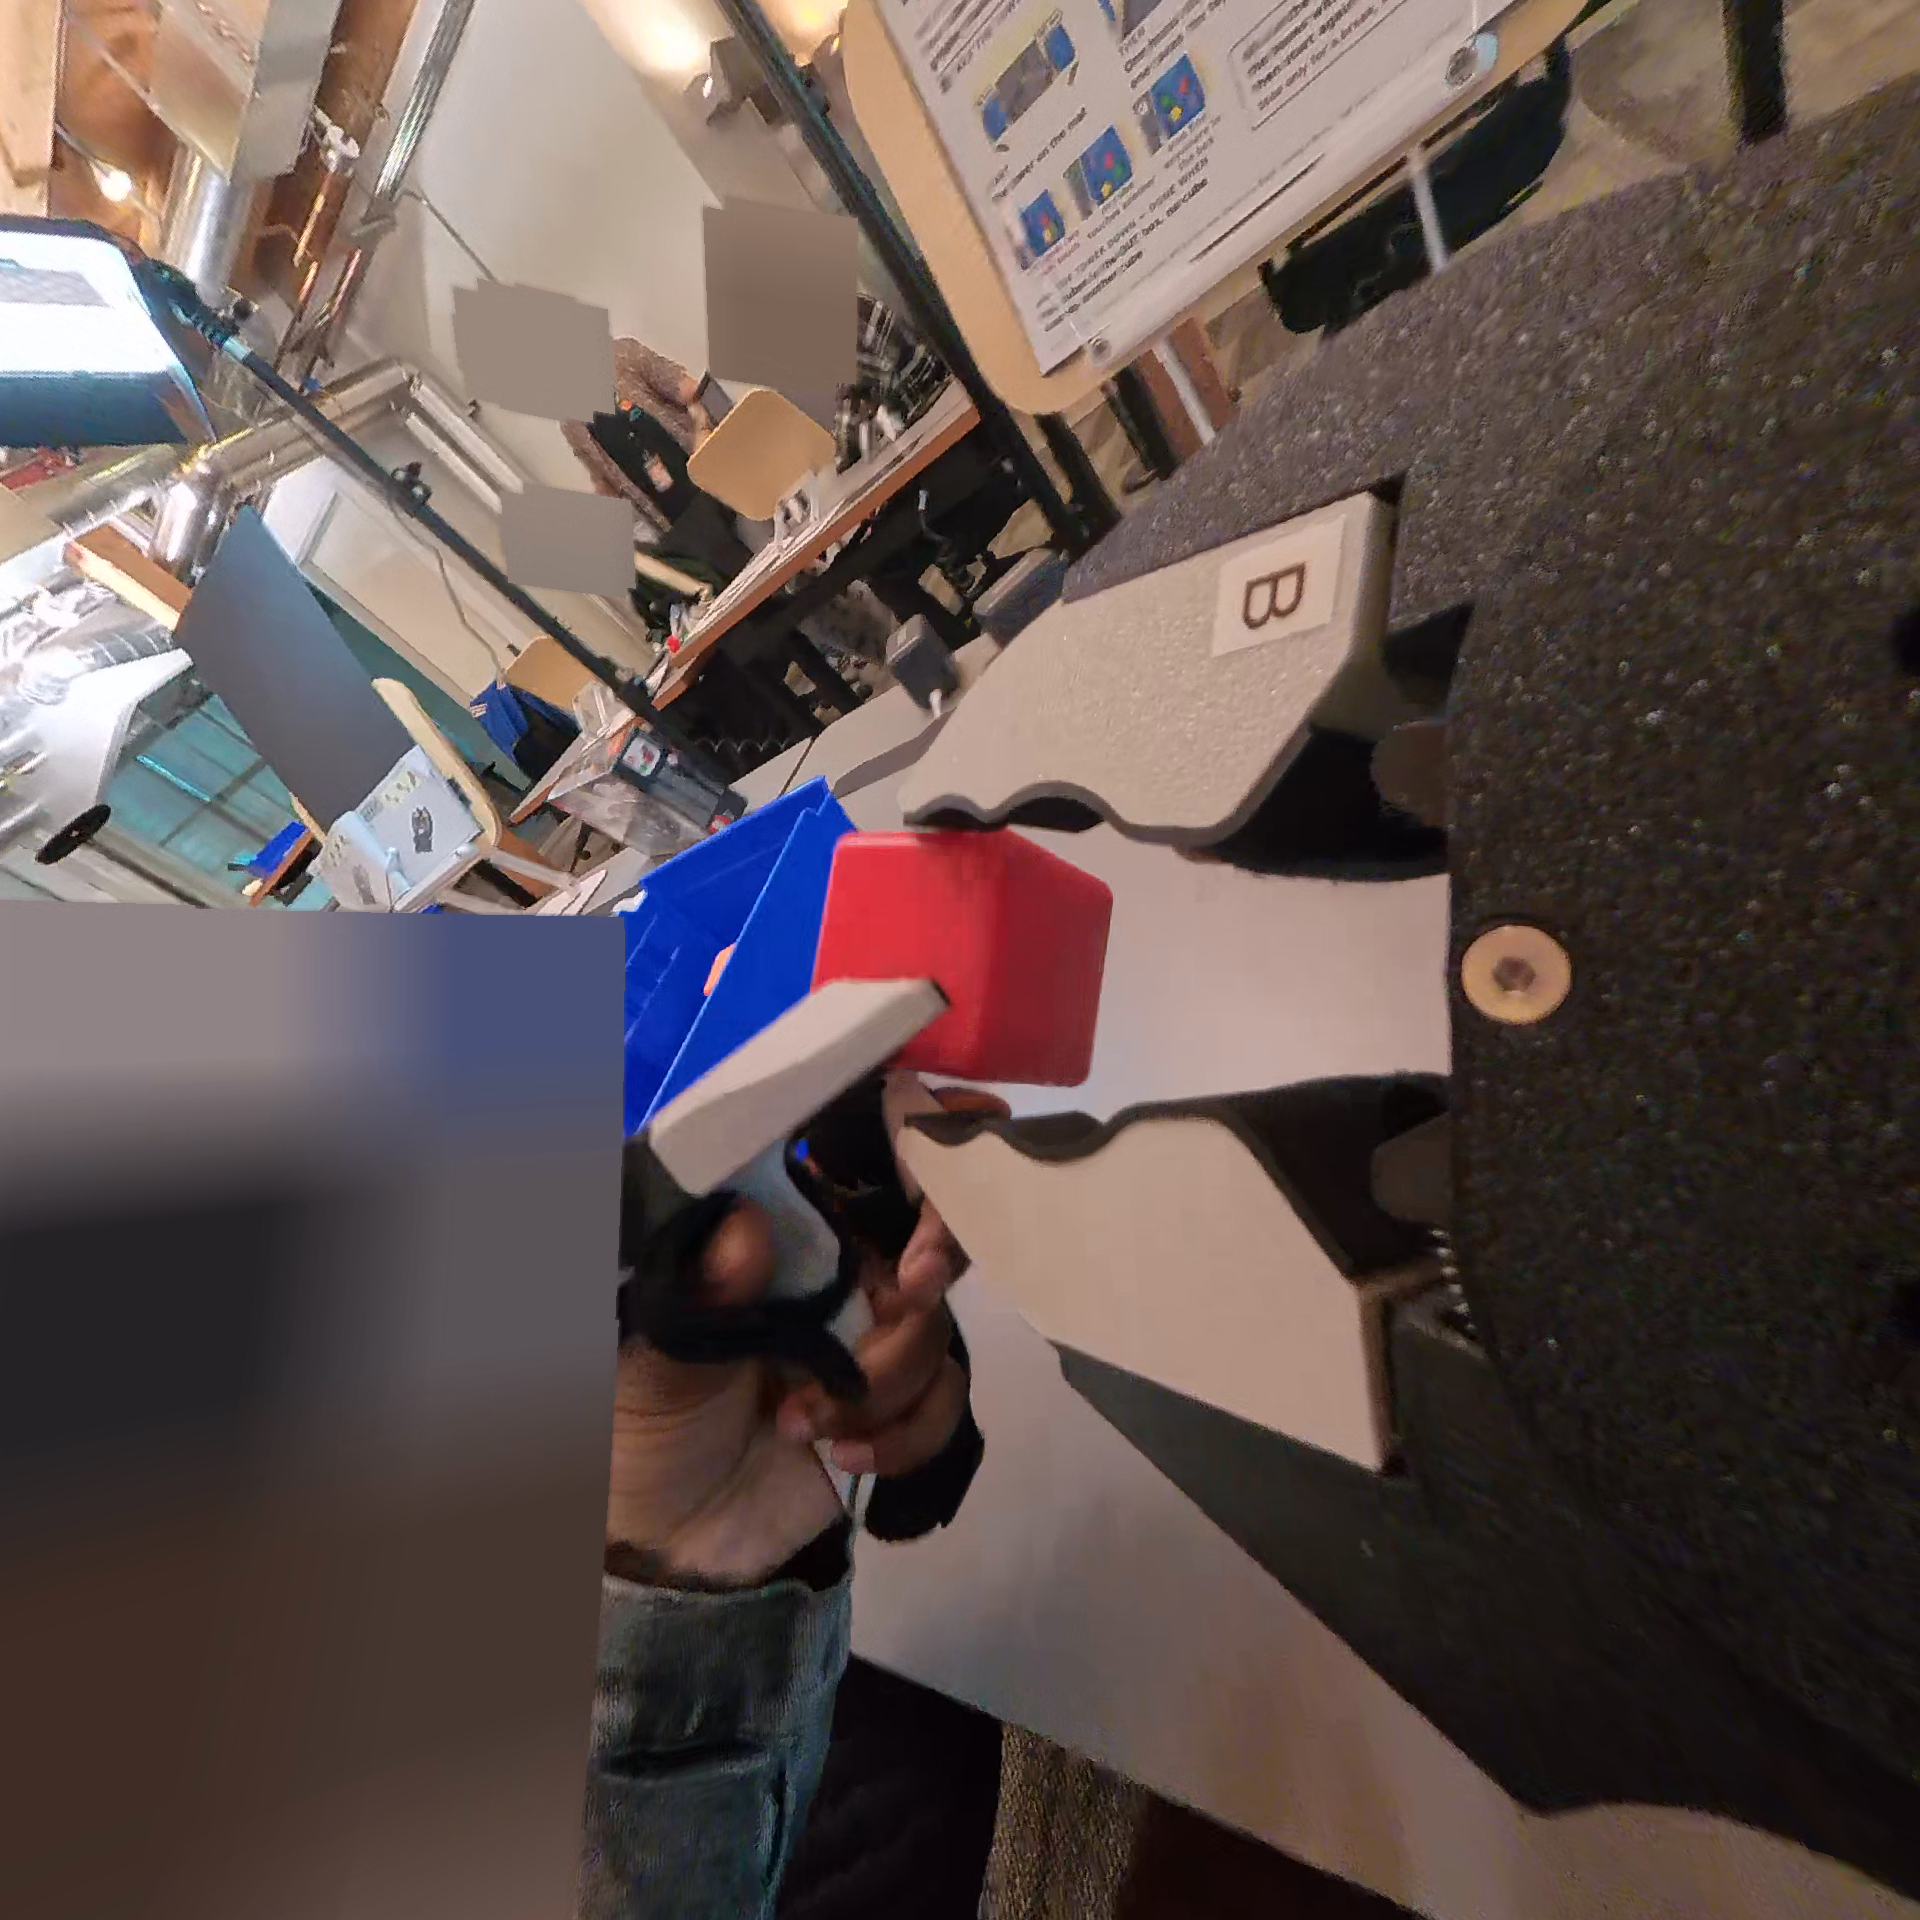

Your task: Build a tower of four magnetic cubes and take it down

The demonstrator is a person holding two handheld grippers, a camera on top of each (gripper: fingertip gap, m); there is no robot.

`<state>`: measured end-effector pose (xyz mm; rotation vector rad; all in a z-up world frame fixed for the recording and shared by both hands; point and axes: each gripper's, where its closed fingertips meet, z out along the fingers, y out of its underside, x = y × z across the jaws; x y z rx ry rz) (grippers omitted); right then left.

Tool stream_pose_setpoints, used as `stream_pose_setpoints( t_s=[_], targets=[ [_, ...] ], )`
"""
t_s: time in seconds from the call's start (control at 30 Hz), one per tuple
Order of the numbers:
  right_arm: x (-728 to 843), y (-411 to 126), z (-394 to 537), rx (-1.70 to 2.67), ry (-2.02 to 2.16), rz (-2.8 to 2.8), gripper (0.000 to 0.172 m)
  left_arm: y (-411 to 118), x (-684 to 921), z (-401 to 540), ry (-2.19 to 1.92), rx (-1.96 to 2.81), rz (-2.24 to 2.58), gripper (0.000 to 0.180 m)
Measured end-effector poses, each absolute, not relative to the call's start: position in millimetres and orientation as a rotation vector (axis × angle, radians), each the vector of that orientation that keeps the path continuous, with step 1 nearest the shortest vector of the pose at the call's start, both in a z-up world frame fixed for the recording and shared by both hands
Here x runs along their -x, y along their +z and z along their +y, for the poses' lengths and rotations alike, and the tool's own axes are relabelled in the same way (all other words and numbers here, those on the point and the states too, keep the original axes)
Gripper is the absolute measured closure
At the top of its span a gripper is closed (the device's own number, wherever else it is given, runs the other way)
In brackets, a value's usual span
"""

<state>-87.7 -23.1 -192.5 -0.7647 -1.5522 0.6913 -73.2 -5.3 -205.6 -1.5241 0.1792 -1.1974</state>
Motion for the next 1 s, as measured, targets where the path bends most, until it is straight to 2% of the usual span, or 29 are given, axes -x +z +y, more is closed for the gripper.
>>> stream_pose_setpoints(
  t_s=[0.03,0.13,0.23,0.5,1.0],
  targets=[
    [87,-197,-19,0.77,0.663,-1.569,0.126,-211,74,-3,-1.133,1.555,0.19,0.123],
    [82,-216,-11,0.778,0.642,-1.656,0.126,-228,74,1,-0.914,1.654,0.301,0.12],
    [71,-240,0,0.871,0.804,-1.73,0.126,-239,83,0,-0.673,1.705,0.435,0.104],
    [46,-316,55,1.237,0.886,-1.811,0.127,-261,120,-17,-0.242,1.787,0.621,0.106],
    [38,-335,62,1.163,0.998,-1.917,0.126,-266,173,-62,-0.076,1.937,0.627,0.116]
  ],
)
